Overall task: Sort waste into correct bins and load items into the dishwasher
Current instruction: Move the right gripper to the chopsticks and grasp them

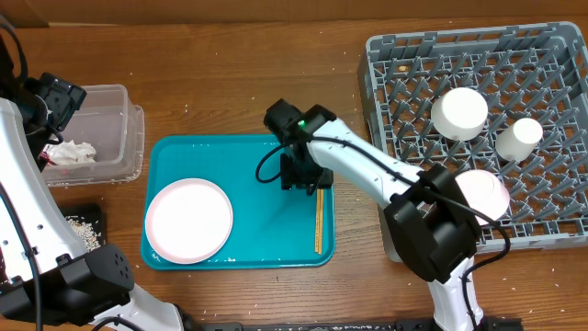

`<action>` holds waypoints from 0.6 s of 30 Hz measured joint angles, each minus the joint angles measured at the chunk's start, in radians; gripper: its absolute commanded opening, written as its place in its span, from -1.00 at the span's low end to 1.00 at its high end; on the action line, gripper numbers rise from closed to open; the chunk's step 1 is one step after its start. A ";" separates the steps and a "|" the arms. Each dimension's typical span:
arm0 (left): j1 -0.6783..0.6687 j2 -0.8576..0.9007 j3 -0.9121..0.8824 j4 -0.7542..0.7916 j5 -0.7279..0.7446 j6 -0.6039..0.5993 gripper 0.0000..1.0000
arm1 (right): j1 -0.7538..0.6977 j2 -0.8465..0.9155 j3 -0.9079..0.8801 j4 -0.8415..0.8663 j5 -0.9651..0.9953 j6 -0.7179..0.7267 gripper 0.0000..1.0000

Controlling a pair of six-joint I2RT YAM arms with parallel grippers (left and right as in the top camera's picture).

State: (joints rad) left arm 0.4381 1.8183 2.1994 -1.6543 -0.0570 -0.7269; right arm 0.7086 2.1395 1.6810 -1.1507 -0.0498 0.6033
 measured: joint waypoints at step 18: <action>0.000 0.000 0.000 0.000 0.000 0.000 0.99 | 0.010 0.010 -0.090 0.053 0.024 0.022 0.16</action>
State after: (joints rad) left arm 0.4381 1.8183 2.1994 -1.6539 -0.0566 -0.7269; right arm 0.7185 2.1498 1.5906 -1.0977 -0.0254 0.6254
